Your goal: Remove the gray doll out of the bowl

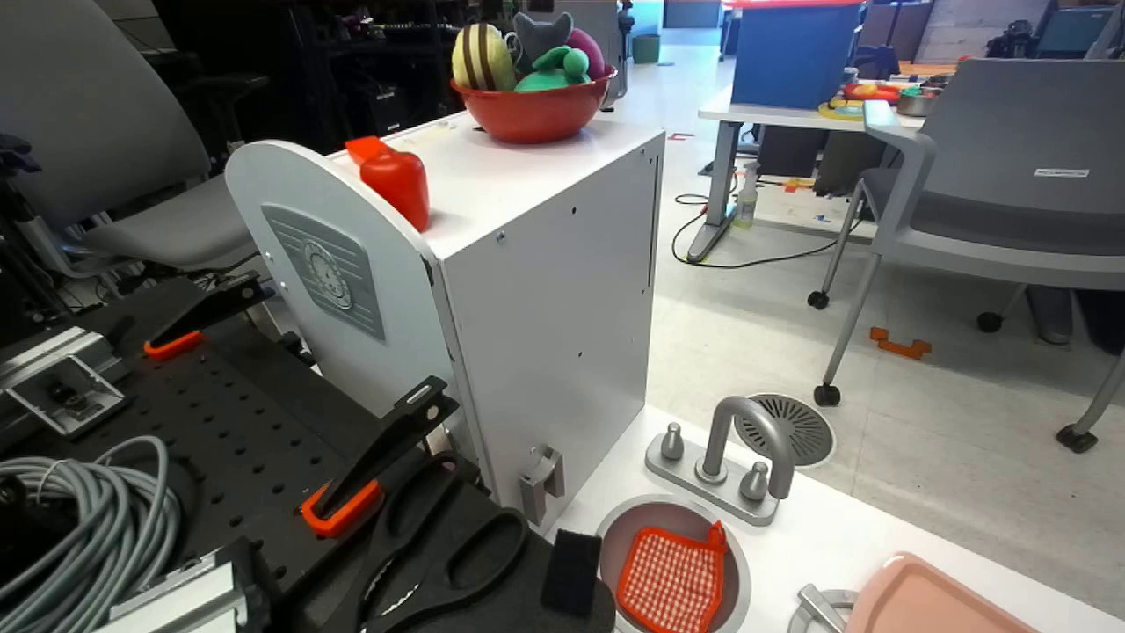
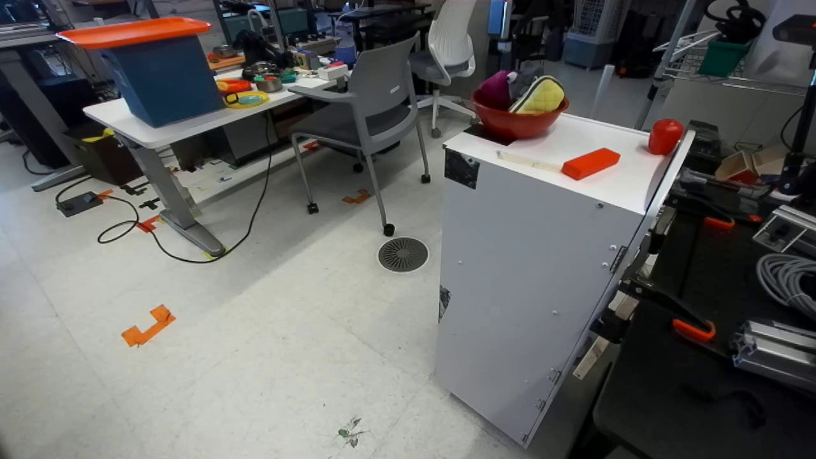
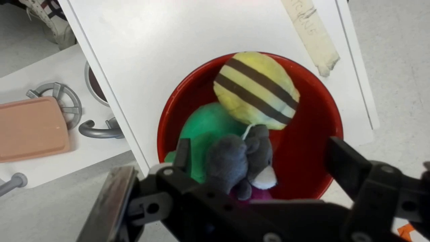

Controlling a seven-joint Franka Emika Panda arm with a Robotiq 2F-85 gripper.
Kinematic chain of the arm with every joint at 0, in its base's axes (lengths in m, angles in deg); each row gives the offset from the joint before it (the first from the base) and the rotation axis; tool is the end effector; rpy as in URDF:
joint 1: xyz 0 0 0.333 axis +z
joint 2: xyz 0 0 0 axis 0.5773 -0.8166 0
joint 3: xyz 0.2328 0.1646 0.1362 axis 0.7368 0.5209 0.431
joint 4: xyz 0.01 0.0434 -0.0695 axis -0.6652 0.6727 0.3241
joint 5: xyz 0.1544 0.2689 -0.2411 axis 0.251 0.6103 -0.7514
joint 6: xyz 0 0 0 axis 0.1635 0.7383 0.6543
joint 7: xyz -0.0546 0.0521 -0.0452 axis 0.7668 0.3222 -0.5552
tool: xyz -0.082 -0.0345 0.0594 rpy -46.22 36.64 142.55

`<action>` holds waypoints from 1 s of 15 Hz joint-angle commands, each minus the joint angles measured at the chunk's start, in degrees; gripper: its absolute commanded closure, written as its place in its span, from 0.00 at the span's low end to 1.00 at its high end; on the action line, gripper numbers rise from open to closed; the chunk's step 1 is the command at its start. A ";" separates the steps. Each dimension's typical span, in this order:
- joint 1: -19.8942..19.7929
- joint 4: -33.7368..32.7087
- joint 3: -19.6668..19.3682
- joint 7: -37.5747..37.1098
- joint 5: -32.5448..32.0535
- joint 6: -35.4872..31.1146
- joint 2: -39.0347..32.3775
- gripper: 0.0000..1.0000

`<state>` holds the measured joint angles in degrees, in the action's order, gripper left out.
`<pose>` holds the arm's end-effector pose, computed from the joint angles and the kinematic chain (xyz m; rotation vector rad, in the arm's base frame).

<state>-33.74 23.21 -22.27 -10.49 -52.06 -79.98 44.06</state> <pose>0.6279 0.0053 0.3416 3.0844 -0.4994 -0.1921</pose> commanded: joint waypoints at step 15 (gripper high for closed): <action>-2.28 0.04 -1.53 -0.24 2.79 5.09 0.78 0.00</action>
<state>-35.94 23.30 -23.11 -10.38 -49.97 -76.16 44.06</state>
